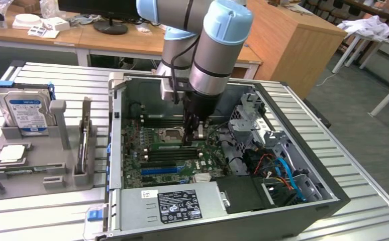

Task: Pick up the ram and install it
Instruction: 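Insert the ram into the slot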

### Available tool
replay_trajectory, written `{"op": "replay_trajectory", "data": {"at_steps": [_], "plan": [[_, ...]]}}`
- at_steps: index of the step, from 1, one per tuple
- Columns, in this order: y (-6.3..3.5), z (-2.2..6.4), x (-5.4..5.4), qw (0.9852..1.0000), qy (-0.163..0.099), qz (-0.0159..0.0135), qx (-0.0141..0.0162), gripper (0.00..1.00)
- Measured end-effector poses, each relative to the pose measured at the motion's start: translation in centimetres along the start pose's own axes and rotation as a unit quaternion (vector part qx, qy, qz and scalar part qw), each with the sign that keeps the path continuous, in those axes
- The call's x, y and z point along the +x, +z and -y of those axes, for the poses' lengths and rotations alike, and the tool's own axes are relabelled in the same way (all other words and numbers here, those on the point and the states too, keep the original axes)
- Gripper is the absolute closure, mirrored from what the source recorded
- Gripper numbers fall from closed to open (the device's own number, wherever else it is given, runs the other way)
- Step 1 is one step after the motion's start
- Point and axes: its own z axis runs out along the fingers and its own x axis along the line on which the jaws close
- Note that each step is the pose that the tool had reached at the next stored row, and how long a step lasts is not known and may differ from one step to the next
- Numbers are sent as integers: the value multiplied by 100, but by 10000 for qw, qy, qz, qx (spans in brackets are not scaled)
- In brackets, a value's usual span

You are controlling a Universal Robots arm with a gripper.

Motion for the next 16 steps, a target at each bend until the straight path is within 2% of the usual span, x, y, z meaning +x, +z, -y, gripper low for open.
{"op": "replay_trajectory", "data": {"at_steps": [16], "plan": [[70, 2, 2, 10000, 0, 0, 0, 88]]}}
